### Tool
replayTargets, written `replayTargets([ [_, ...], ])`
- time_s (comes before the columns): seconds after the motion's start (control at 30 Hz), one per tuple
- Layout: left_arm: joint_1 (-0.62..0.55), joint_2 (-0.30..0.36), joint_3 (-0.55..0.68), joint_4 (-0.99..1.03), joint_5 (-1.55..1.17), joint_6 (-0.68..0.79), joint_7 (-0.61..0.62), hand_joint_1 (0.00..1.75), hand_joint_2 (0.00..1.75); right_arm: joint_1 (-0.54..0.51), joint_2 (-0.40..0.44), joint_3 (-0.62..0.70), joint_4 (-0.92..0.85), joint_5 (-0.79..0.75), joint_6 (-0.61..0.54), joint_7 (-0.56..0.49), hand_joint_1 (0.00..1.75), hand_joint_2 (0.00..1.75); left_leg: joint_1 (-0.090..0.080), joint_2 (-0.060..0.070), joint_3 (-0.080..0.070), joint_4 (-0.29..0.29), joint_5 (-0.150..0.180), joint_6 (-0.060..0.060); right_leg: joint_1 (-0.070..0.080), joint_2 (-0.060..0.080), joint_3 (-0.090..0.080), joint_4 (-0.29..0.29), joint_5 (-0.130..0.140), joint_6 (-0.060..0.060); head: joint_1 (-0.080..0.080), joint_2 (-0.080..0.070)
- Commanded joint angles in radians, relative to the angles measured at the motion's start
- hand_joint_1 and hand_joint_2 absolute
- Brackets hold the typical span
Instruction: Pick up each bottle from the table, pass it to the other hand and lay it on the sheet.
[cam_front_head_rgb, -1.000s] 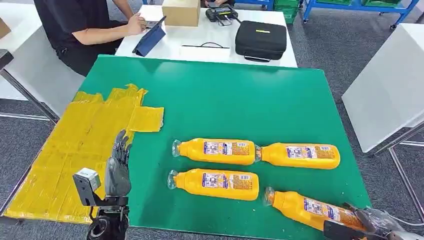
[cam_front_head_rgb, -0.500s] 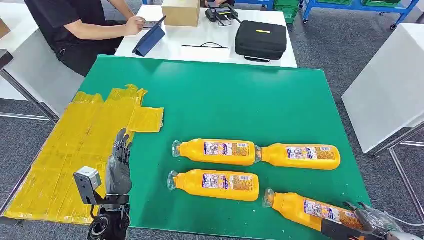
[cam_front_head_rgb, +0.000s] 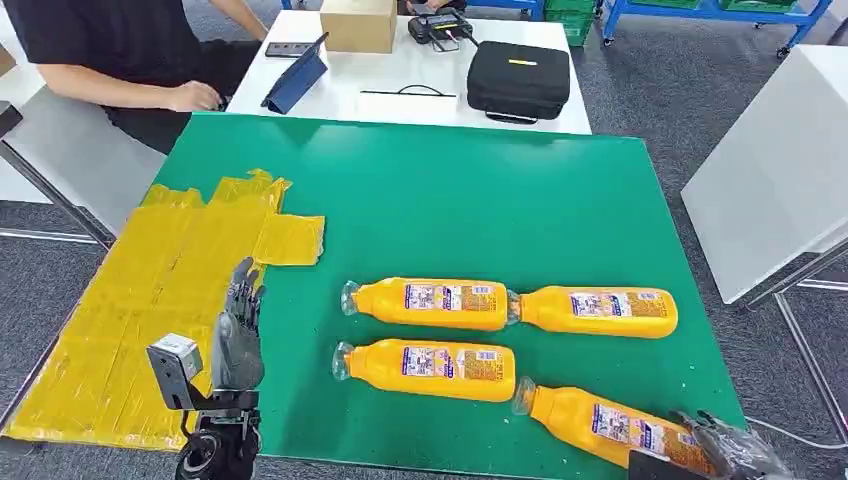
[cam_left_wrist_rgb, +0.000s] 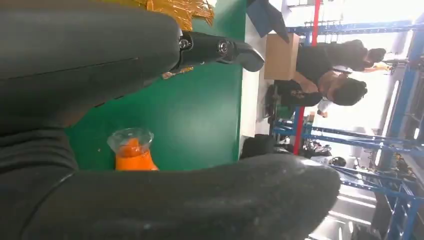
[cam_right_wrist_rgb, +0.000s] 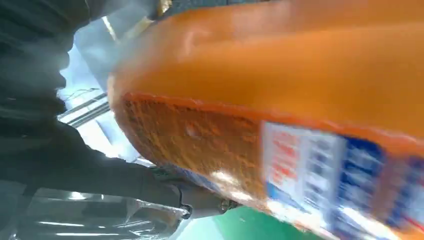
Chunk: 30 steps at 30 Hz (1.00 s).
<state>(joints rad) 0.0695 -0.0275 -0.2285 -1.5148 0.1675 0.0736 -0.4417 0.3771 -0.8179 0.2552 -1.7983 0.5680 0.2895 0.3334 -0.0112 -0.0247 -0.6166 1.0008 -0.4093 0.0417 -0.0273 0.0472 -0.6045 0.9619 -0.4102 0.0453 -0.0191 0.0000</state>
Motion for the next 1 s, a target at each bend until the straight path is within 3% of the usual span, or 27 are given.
replayTargets([
  [0.03,-0.019,-0.008,0.007,0.052,-0.001,-0.004,0.005,0.0,0.0,-0.012,0.102,0.043,0.007,0.011,0.011,-0.009,0.0,1.75,0.001,0.0,0.002,-0.001,0.0,-0.002,0.002,-0.004,0.003,-0.002,0.0,-0.002,0.0,0.0],
  [0.8,0.0,-0.005,0.014,0.028,-0.004,-0.003,0.015,0.0,0.0,-0.053,0.114,0.083,0.021,0.062,0.033,-0.012,0.0,1.75,0.001,0.001,0.002,-0.001,0.0,-0.003,0.002,-0.003,0.003,-0.002,0.0,-0.002,0.0,0.0],
  [0.93,-0.009,-0.005,0.016,0.044,0.003,0.003,0.016,0.0,0.0,-0.114,0.172,0.162,0.097,0.14,0.069,0.013,0.0,1.75,0.002,0.002,0.003,-0.002,0.0,-0.003,0.002,-0.002,0.004,-0.003,0.001,-0.002,0.0,0.0],
  [0.97,-0.016,-0.009,0.017,0.052,0.005,0.004,0.016,0.0,0.0,-0.135,0.196,0.193,0.133,0.16,0.084,0.02,0.17,1.75,0.002,0.002,0.004,-0.002,0.0,-0.004,0.003,-0.003,0.005,-0.004,0.001,-0.004,0.0,0.0],
  [1.0,-0.019,-0.011,0.018,0.054,0.005,0.005,0.016,0.0,0.0,-0.152,0.21,0.216,0.163,0.176,0.087,0.021,1.47,1.75,0.003,0.001,0.004,-0.002,0.0,-0.003,0.004,-0.003,0.006,-0.004,0.001,-0.003,0.0,0.0],
])
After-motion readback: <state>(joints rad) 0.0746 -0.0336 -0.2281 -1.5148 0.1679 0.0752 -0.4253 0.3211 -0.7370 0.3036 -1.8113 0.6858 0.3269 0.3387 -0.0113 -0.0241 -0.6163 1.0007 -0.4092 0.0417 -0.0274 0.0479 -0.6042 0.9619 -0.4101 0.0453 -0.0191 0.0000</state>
